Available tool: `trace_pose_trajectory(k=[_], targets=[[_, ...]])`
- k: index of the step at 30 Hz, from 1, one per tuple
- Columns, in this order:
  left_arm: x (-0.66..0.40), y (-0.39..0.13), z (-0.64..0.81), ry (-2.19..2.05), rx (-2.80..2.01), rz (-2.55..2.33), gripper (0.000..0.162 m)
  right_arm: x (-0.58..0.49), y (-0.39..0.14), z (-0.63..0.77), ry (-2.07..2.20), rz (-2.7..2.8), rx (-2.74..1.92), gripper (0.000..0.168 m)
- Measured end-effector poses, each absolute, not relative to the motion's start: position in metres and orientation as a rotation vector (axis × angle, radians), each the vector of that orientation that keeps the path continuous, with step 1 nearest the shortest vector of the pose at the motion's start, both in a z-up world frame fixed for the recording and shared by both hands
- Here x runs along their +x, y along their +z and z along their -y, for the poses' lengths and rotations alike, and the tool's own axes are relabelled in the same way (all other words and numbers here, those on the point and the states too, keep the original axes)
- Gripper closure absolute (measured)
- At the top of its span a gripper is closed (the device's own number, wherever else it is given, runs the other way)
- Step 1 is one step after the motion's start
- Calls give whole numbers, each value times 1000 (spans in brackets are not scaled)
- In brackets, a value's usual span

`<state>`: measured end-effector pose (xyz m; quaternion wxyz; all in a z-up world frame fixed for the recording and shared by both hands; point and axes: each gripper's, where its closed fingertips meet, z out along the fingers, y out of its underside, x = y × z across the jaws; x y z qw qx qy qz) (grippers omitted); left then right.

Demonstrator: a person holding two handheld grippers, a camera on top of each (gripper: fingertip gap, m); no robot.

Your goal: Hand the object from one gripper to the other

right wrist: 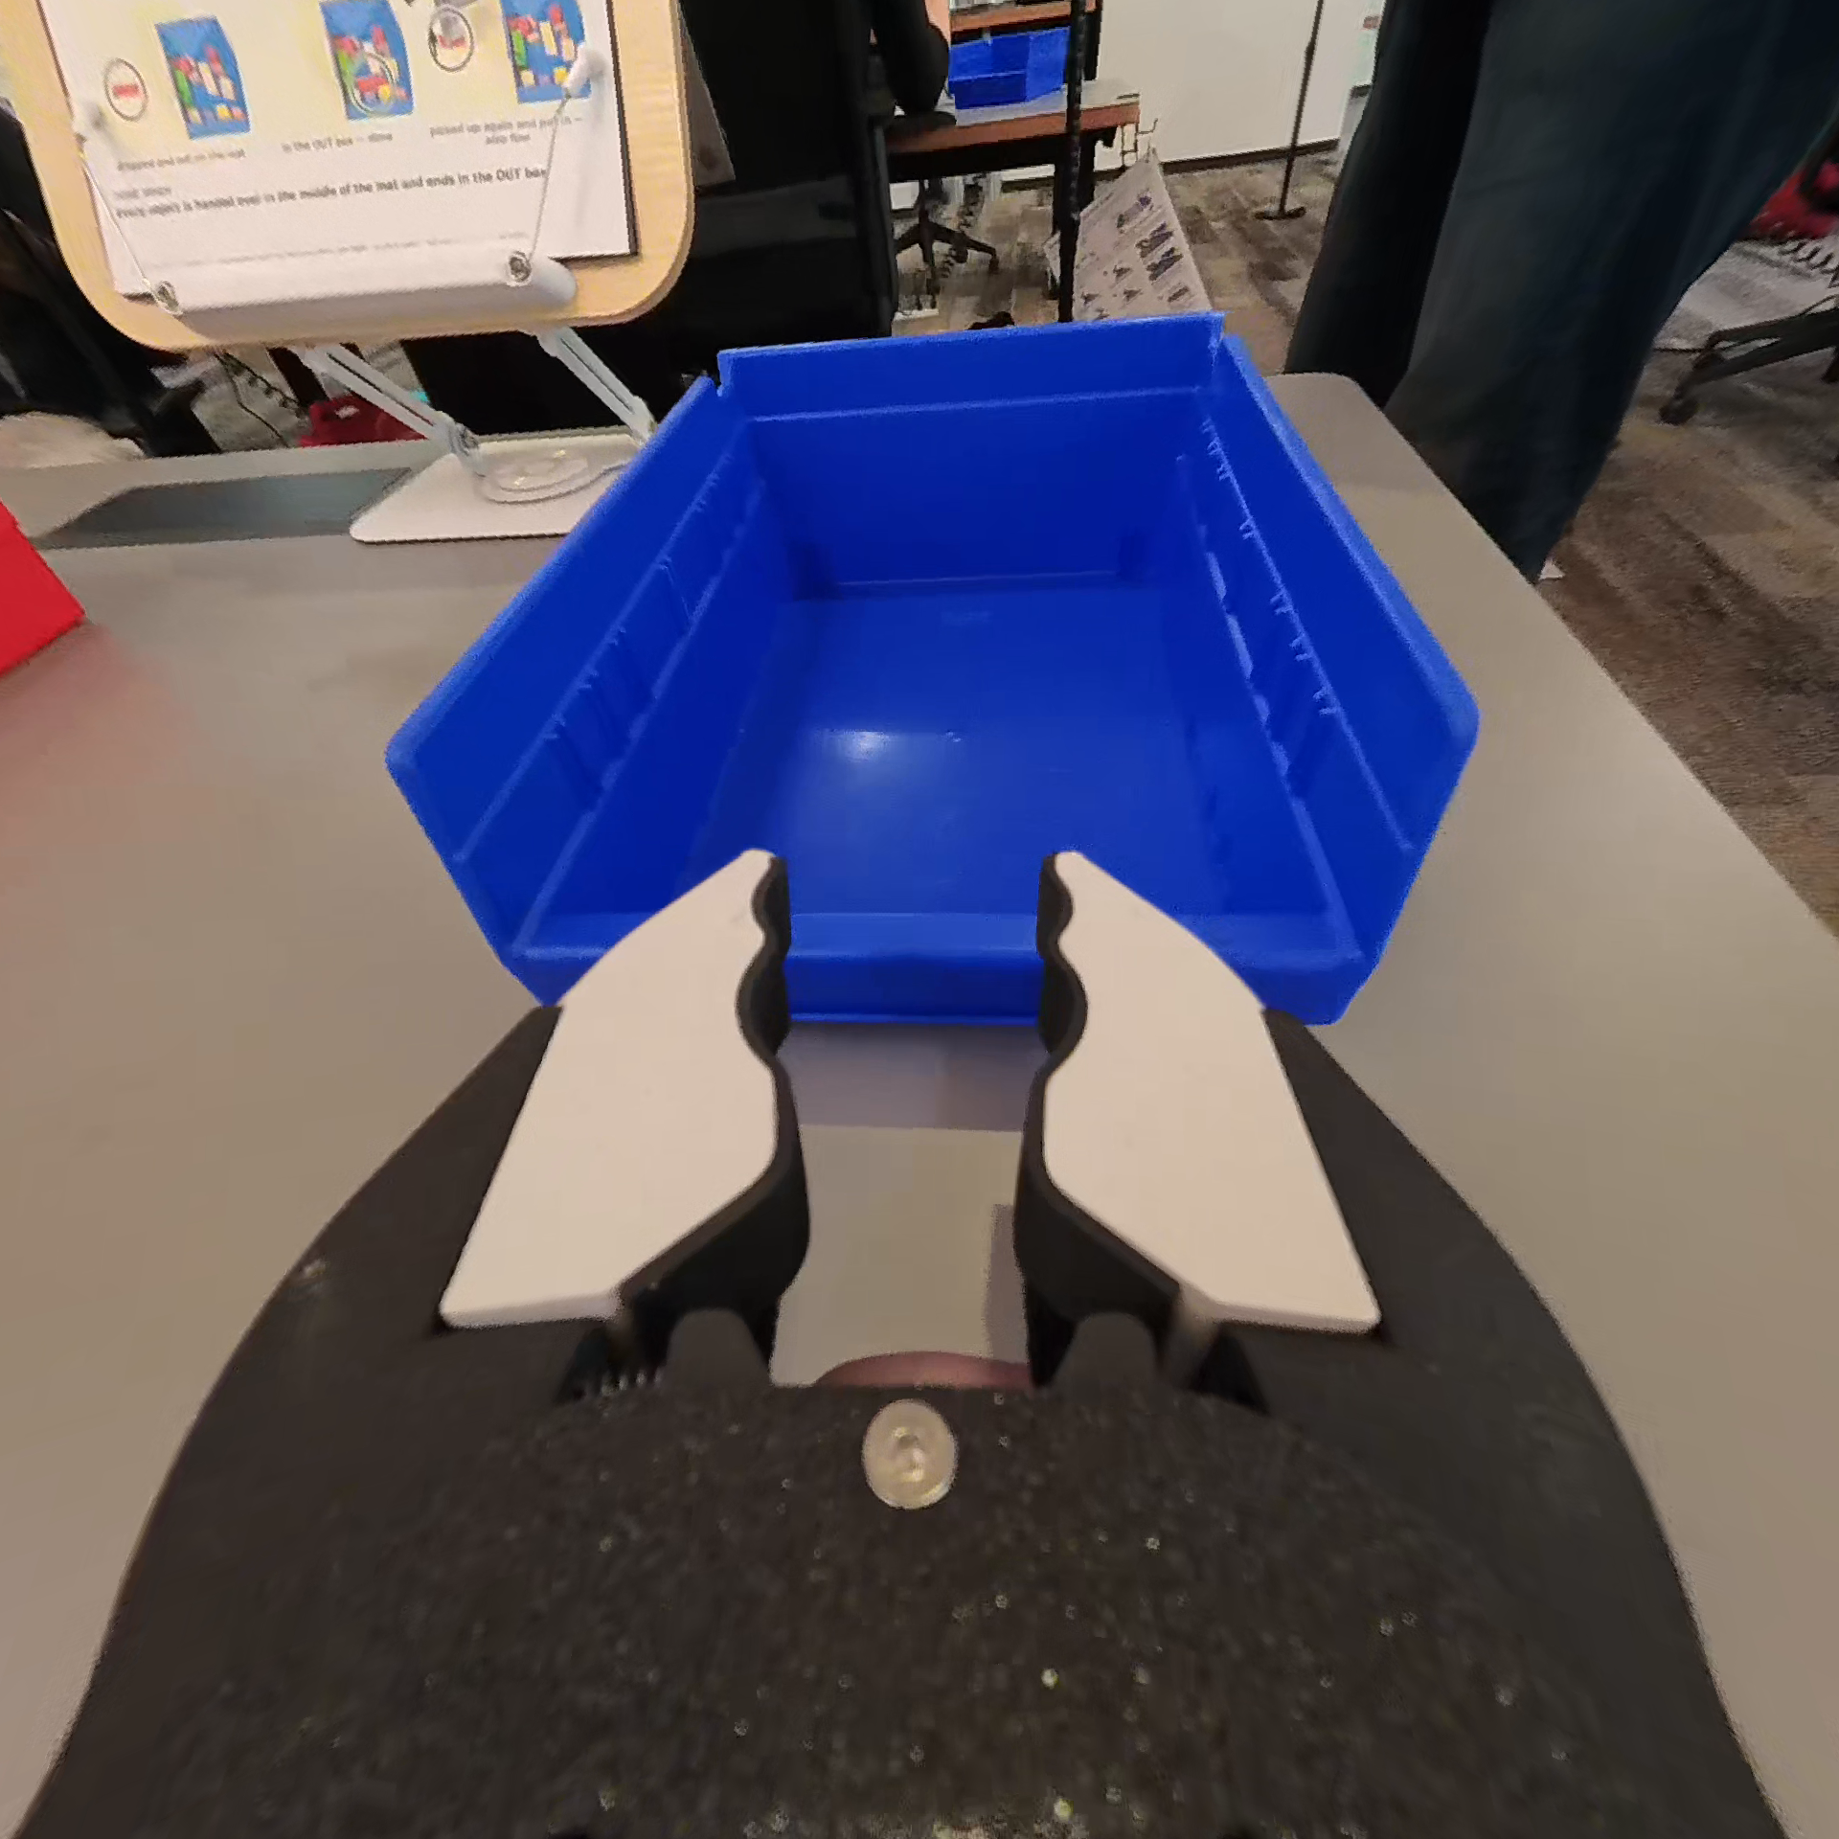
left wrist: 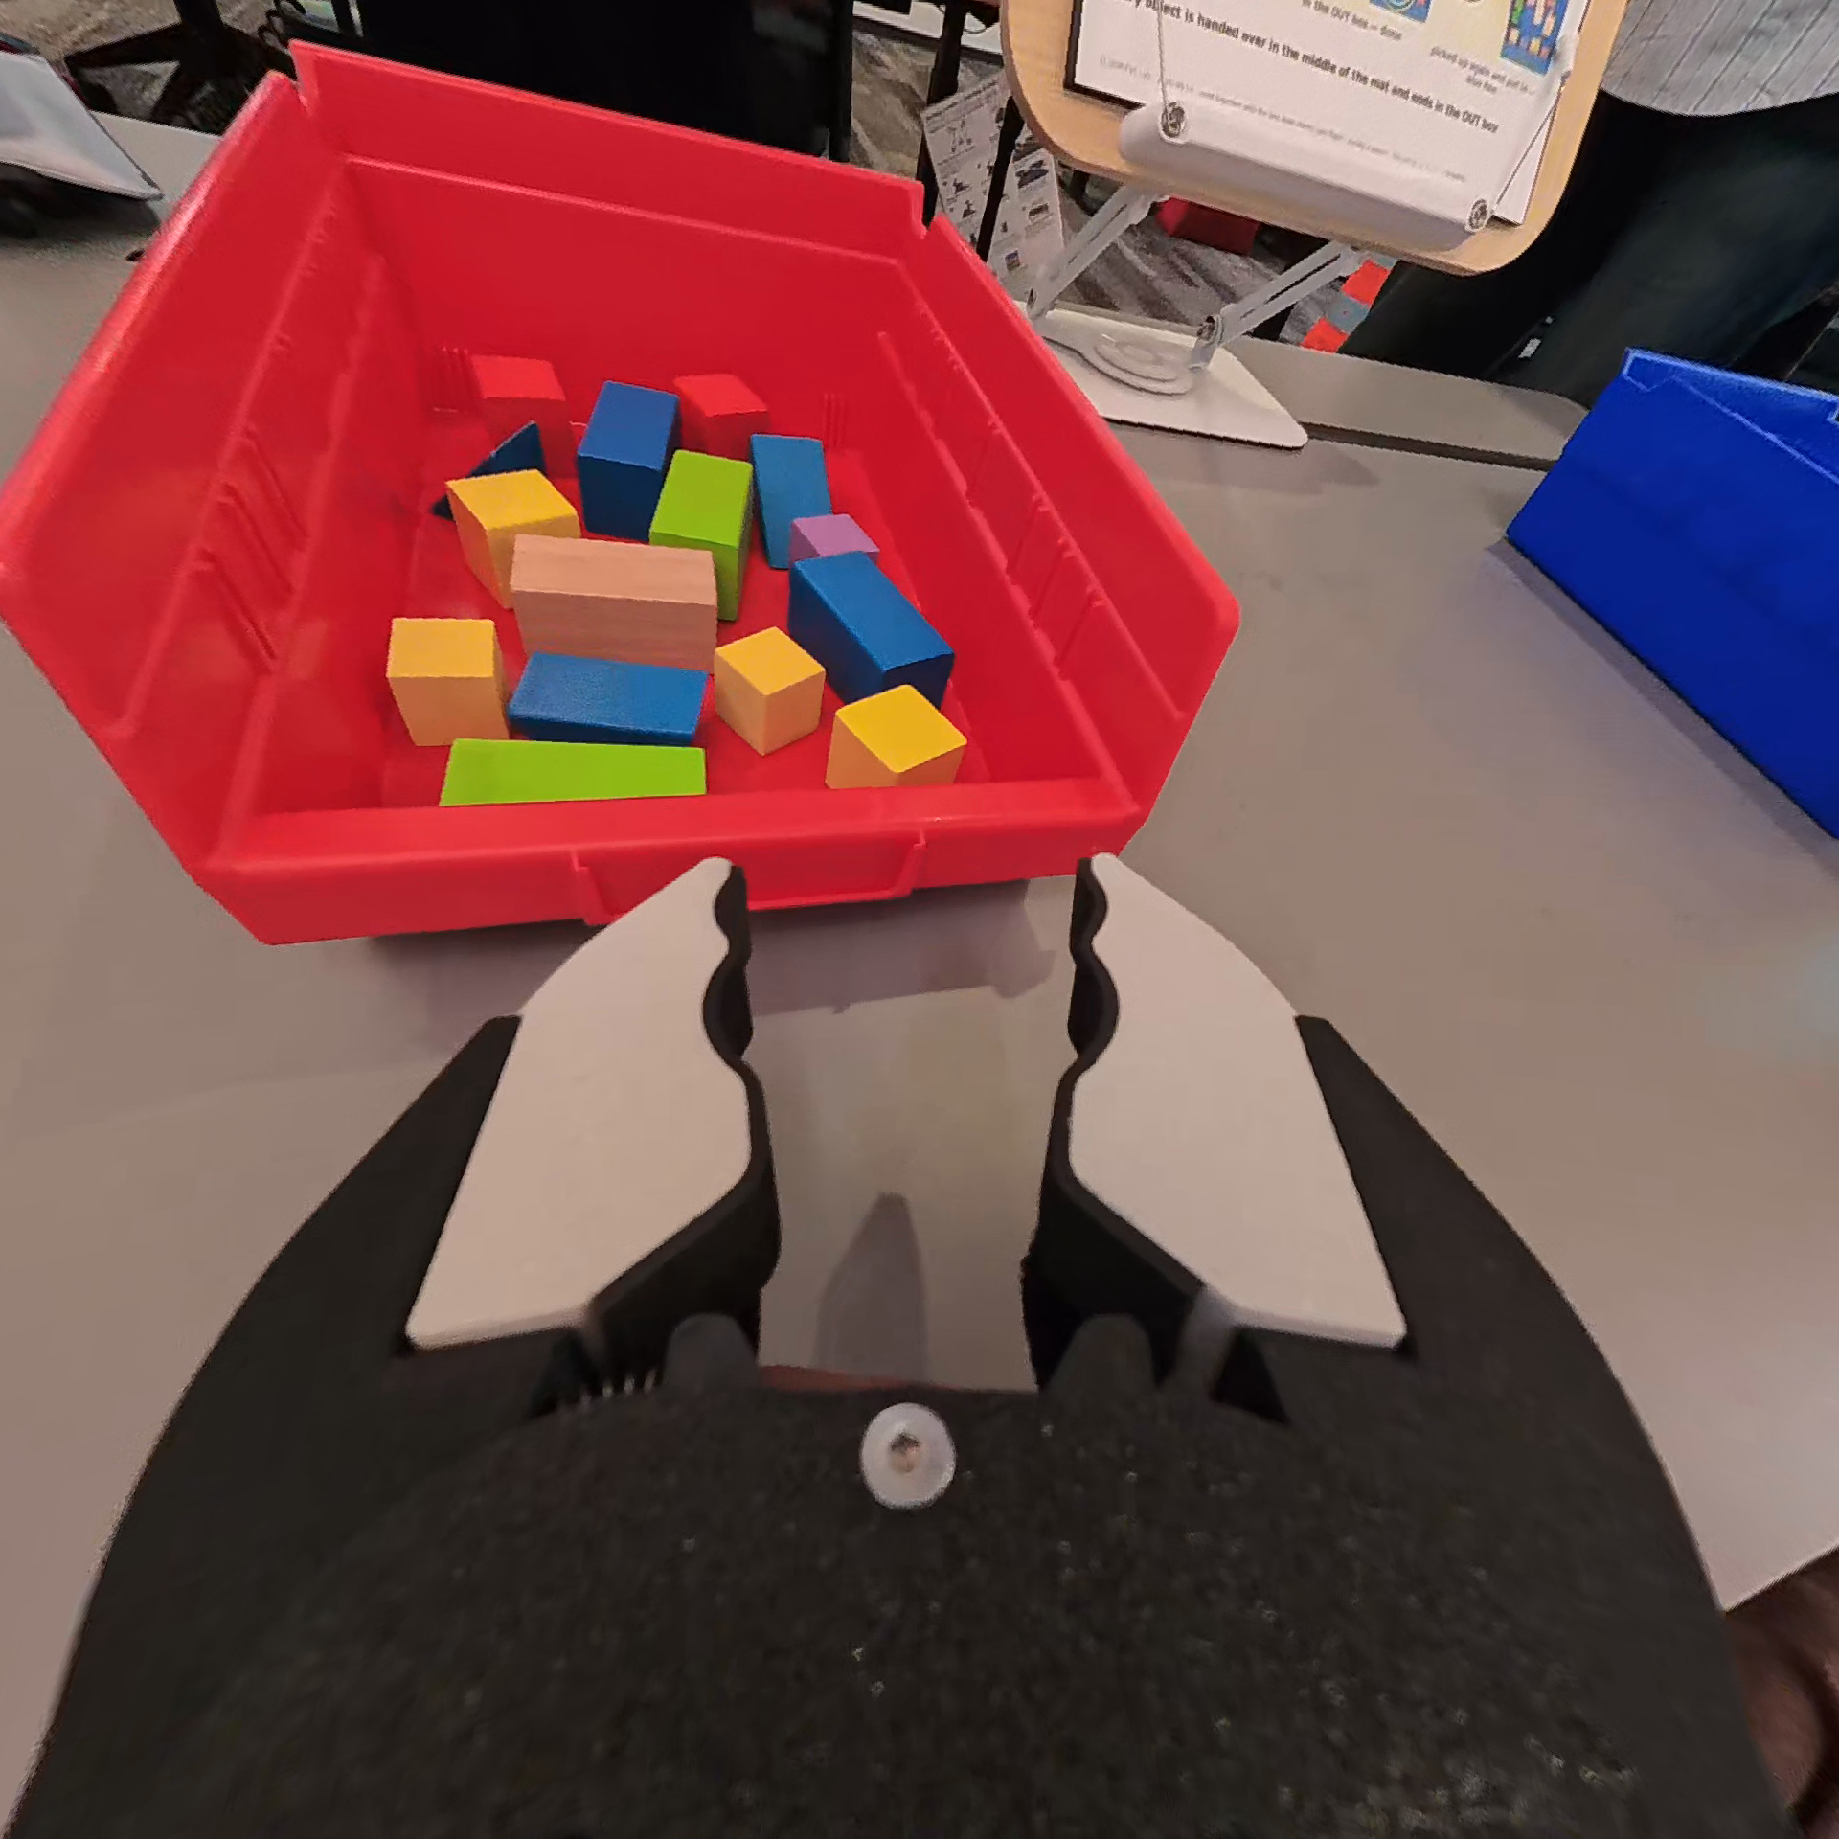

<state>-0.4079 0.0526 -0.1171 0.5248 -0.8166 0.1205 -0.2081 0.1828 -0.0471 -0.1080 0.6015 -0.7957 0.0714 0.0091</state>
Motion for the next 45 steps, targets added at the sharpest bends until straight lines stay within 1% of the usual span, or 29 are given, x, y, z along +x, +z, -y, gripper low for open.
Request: trace_pose_trajectory(k=[5, 7, 11, 13, 22, 26, 31, 33, 35, 39, 45], targets=[[-409, -121, -54, -507, -1977, -268, 101, 190, -106, 49, 87, -219, -1816, 120], [-412, -116, -55, -510, -1955, -254, 102, 194, -107, 50, 86, -236, -1818, 120], [-413, -128, -54, -518, -2015, -254, 104, 194, -105, 50, 90, -237, -1807, 120], [-411, -124, -54, -552, -1996, -241, 104, 191, -106, 49, 80, -221, -1817, 120], [-410, -125, -53, -532, -1999, -265, 103, 174, -112, 43, 66, -146, -1855, 119], [-411, -126, -51, -521, -2021, -293, 100, 171, -112, 44, 33, -126, -1859, 120], [-414, -100, -50, -556, -2063, -343, 100, 169, -117, 47, 31, -124, -1873, 120], [-414, -87, -57, -576, -2106, -364, 96, 172, -116, 47, 34, -131, -1866, 120], [-417, -81, -74, -529, -2186, -393, 96, 174, -116, 46, 43, -141, -1865, 120], [-425, -91, -124, -374, -2452, -377, 86, 176, -117, 44, 75, -162, -1859, 120], [-430, -133, -193, -166, -2736, -374, 88, 175, -116, 45, 62, -147, -1863, 120]])
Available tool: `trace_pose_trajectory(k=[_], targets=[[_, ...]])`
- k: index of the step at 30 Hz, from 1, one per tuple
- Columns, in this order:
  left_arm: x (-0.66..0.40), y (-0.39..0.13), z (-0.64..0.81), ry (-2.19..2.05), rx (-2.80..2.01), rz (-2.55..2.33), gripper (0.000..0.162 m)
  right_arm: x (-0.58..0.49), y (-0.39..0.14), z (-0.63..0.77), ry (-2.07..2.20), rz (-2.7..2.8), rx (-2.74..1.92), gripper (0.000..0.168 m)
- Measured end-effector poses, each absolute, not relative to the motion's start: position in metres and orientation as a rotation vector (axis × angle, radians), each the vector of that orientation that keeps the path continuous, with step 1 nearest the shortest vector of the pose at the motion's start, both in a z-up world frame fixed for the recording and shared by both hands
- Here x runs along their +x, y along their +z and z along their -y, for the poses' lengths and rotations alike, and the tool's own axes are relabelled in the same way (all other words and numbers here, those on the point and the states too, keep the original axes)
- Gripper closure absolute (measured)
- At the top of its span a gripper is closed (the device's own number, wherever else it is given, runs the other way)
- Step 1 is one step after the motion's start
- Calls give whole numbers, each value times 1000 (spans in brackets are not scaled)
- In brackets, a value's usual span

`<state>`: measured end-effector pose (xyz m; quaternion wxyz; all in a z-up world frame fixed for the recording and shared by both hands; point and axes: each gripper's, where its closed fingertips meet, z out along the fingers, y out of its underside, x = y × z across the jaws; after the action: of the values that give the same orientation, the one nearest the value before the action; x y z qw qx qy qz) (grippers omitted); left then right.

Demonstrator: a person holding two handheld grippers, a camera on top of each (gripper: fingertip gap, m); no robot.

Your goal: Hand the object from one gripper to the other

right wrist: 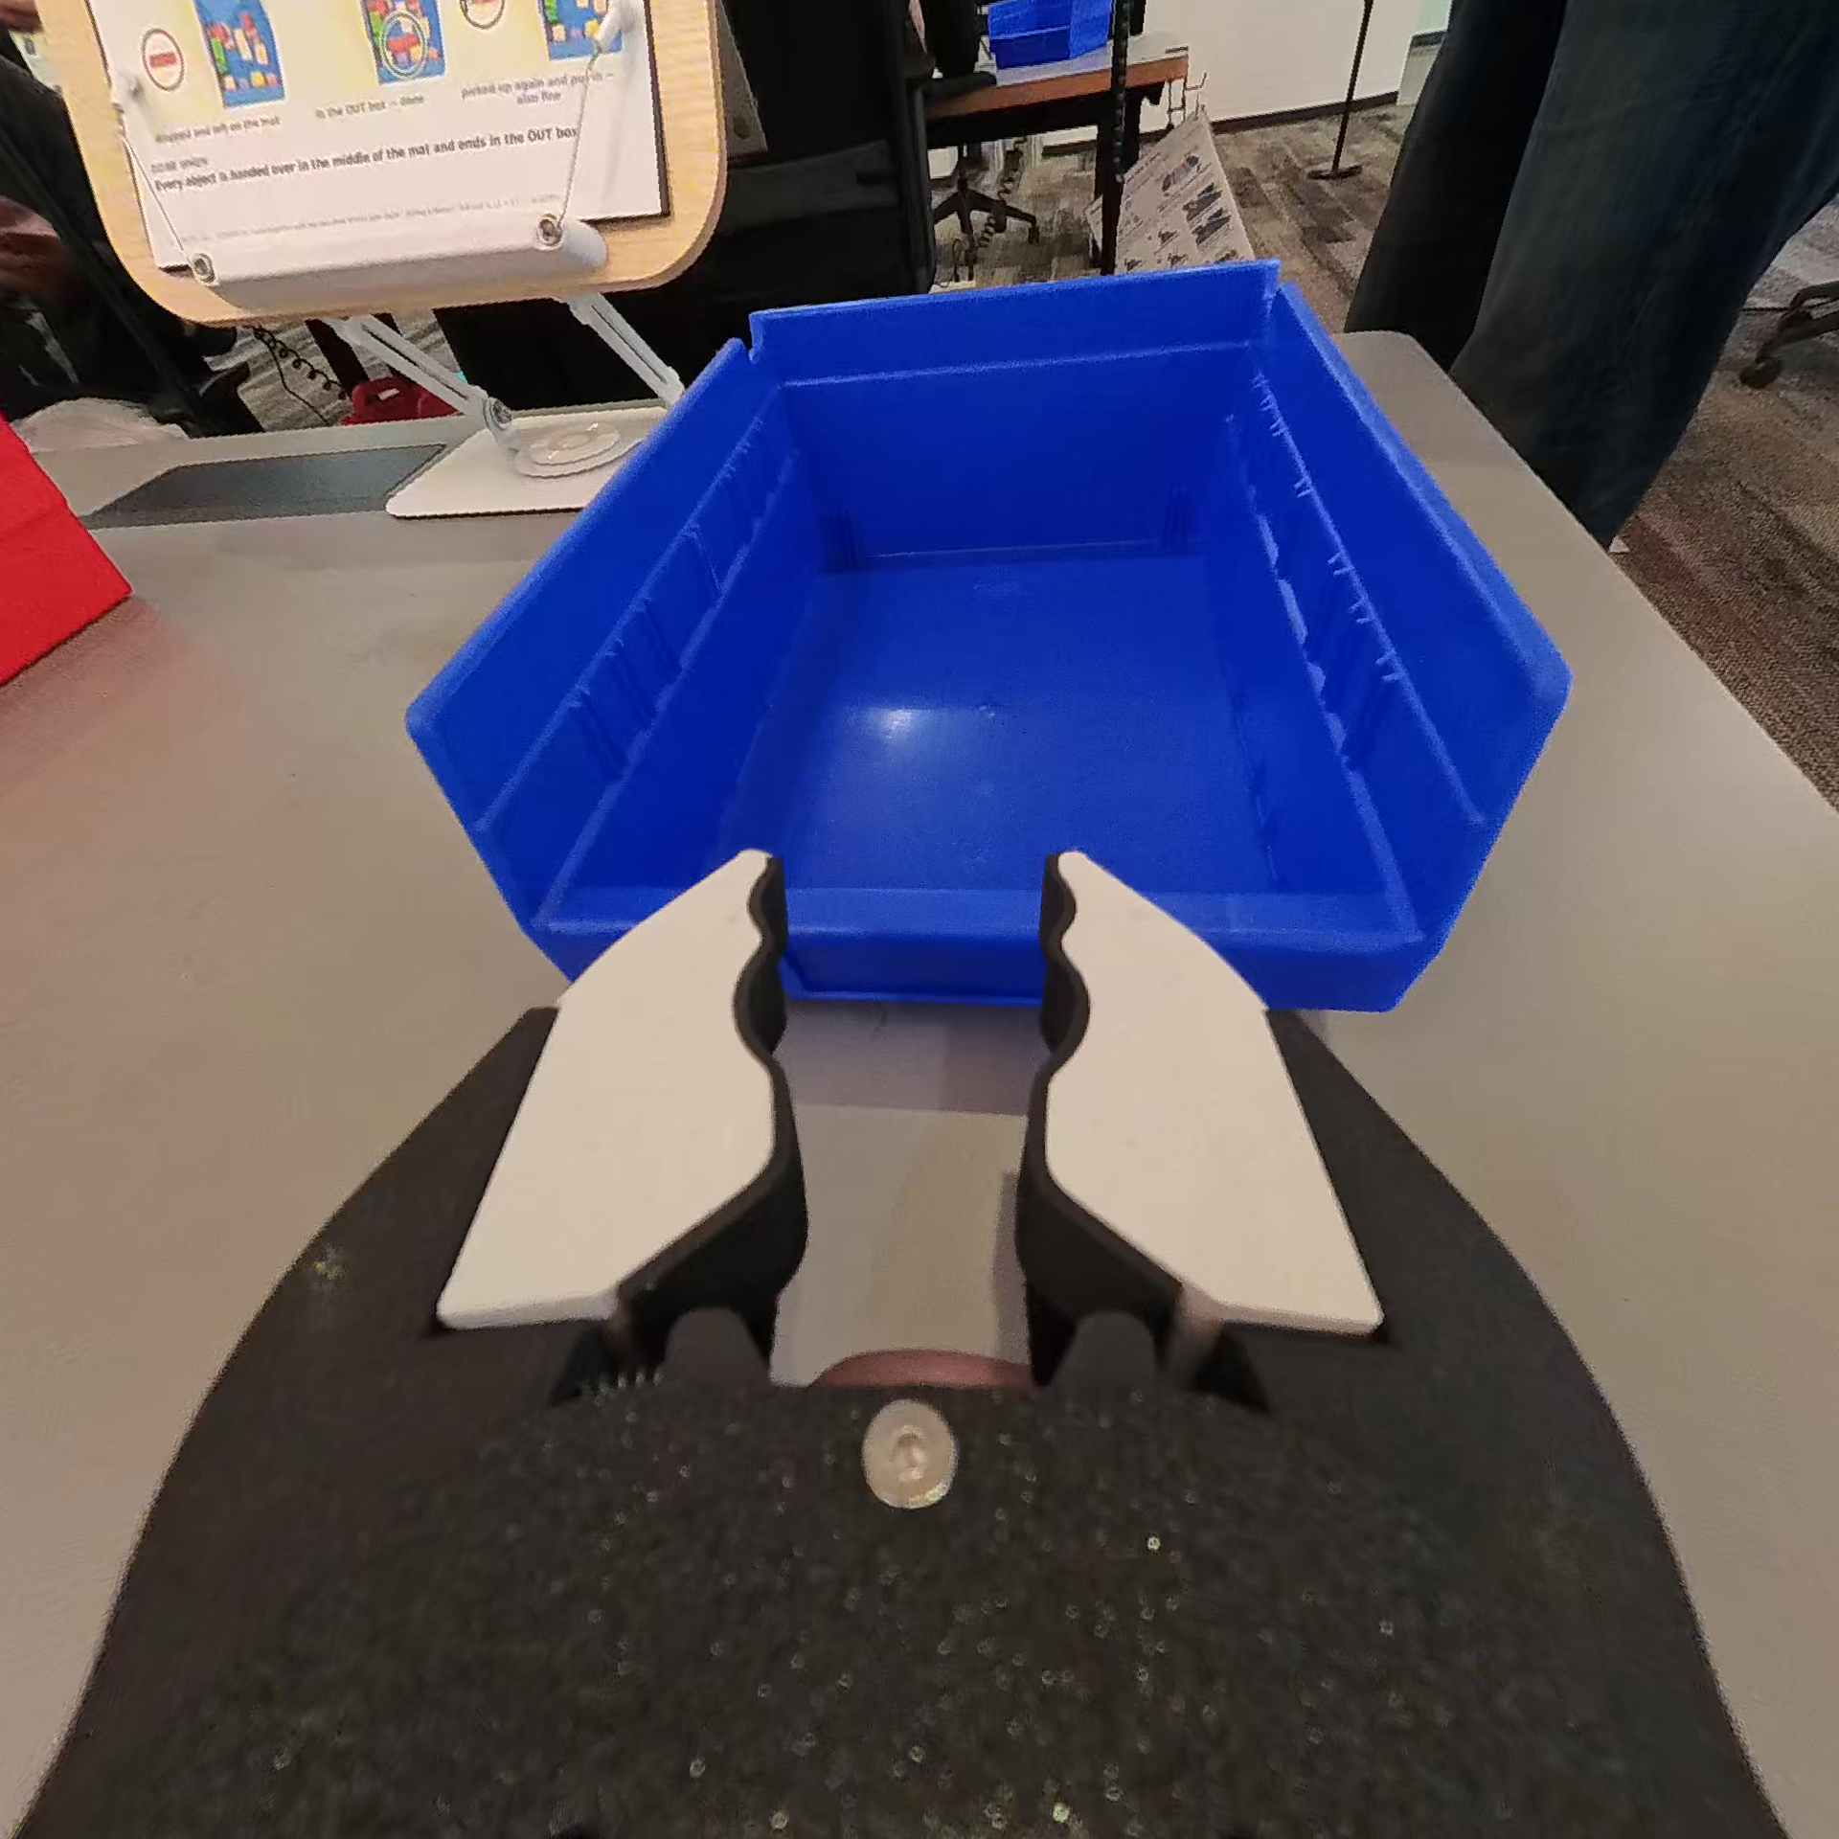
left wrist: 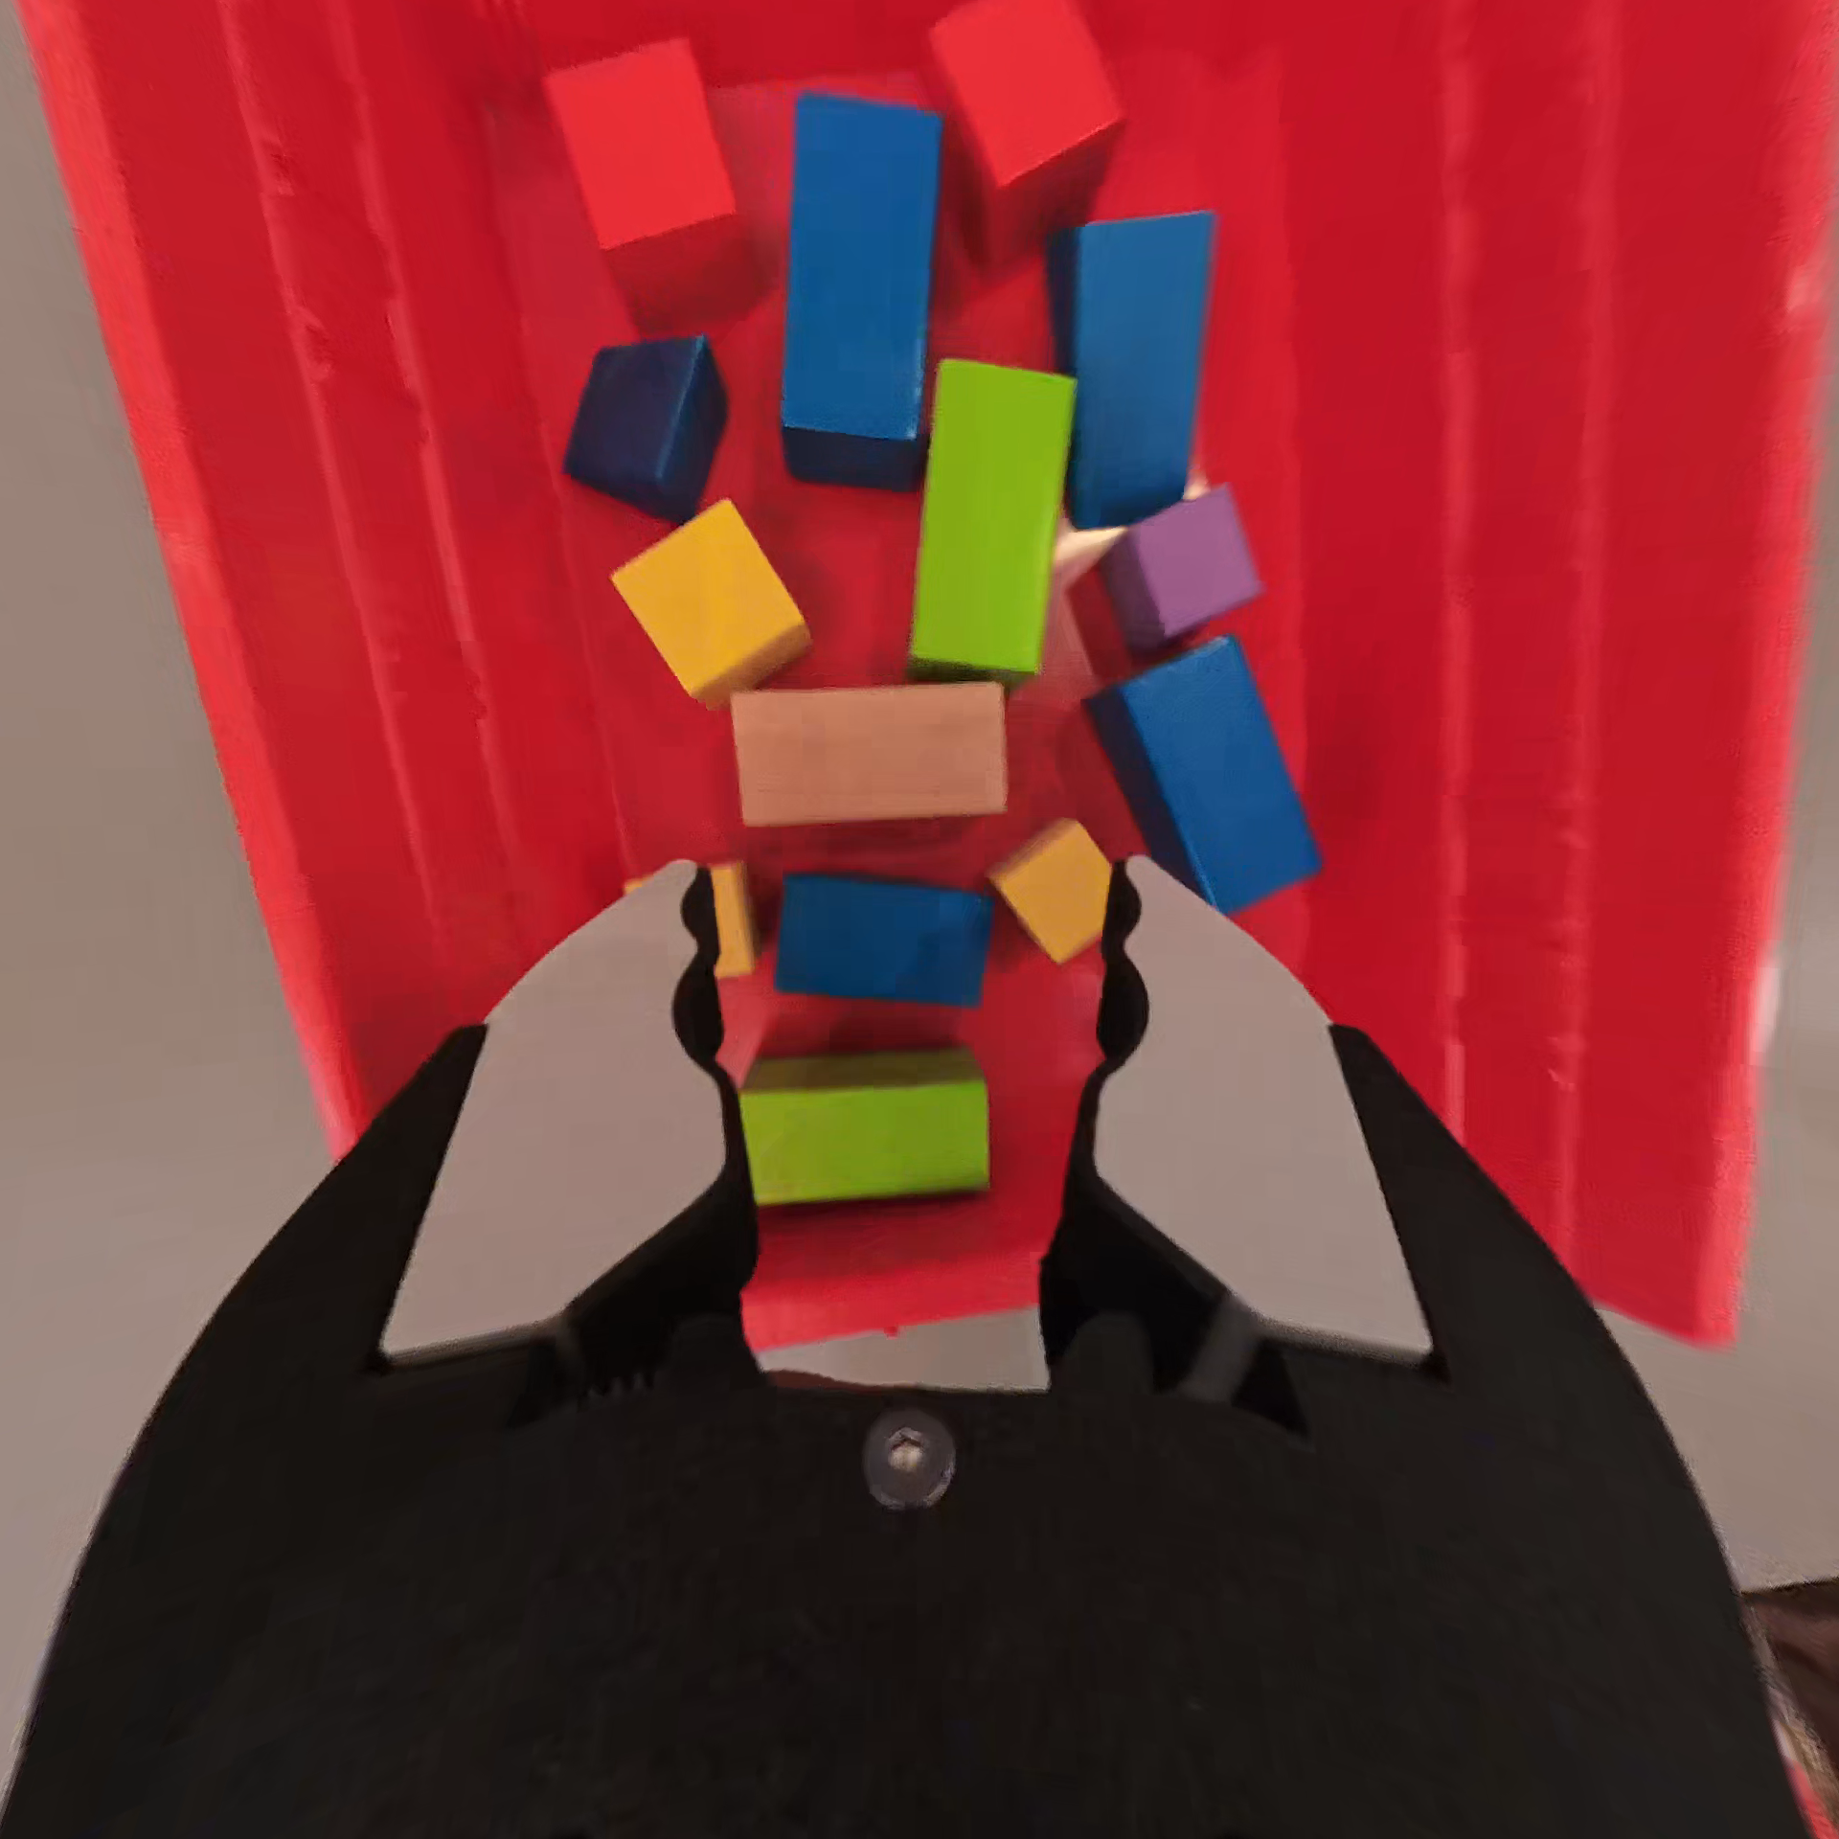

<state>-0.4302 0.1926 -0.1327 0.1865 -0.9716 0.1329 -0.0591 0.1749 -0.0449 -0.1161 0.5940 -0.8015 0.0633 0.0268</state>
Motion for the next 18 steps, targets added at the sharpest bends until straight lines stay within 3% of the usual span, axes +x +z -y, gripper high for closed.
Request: trace_pose_trajectory(k=[11, 13, 14, 18], targets=[[-435, -181, -217, 41, -2935, -374, 79, 167, -119, 42, 87, -123, -1880, 120], [-437, -188, -218, 51, -2953, -378, 81, 165, -120, 41, 87, -114, -1885, 120], [-435, -191, -217, 28, -2965, -382, 90, 164, -120, 41, 85, -109, -1888, 120], [-436, -188, -214, 11, -2966, -418, 91, 162, -121, 41, 78, -95, -1893, 120]])
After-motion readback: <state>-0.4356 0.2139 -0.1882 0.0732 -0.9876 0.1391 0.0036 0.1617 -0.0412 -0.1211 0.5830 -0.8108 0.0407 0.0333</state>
